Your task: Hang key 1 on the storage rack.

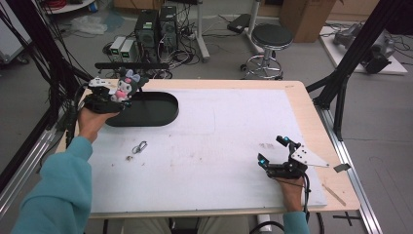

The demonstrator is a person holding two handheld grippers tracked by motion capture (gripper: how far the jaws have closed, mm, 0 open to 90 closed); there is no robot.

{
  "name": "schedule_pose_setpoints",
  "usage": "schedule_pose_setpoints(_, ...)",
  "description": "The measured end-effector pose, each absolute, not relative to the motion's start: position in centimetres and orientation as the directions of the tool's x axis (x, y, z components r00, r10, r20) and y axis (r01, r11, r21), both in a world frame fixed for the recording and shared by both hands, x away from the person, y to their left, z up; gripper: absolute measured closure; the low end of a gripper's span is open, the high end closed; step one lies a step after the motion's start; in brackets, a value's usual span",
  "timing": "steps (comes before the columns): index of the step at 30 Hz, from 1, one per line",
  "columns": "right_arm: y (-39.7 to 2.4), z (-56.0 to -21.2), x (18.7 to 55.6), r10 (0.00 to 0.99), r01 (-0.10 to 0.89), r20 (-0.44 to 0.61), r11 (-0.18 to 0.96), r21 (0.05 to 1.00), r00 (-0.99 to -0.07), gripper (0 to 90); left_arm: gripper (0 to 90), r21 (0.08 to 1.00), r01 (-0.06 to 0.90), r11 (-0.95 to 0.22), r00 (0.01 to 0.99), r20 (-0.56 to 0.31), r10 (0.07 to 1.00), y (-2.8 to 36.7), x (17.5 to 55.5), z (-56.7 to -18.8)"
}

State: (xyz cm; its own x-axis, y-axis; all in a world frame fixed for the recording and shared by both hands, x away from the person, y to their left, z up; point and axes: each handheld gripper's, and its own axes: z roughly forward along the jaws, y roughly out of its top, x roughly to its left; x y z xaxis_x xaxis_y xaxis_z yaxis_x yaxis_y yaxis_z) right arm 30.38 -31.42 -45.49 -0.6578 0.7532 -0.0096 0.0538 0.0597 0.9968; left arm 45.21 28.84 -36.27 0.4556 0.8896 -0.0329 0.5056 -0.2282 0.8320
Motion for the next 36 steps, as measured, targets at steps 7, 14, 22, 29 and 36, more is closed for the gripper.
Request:
schedule_pose_setpoints(7,-31.4,-45.5,30.4,0.752,0.052,-0.011,0.059,0.997,-0.659,0.6,18.4,0.852,0.482,-0.205,0.466,-0.052,0.883,29.3,45.4,-36.5)
schedule_pose_setpoints(14,-31.4,-45.5,30.4,0.754,0.058,-0.004,0.056,0.997,-0.657,0.6,1.7,0.919,0.339,-0.200,0.520,-0.006,0.854,29.6,44.4,-35.8)
schedule_pose_setpoints(22,-31.4,-45.5,30.4,0.758,0.056,-0.007,0.057,0.997,-0.652,0.6,1.7,0.965,0.208,-0.160,0.565,0.015,0.825,30.5,40.8,-35.2)
schedule_pose_setpoints(29,-31.4,-45.5,30.4,0.762,0.053,-0.008,0.056,0.997,-0.648,0.6,1.7,0.985,0.126,-0.117,0.583,0.022,0.812,31.7,37.2,-35.3)
schedule_pose_setpoints(36,-31.4,-45.5,30.3,0.767,0.054,-0.006,0.053,0.997,-0.641,0.6,1.7,0.994,0.080,-0.080,0.594,0.017,0.805,32.4,34.2,-36.5)
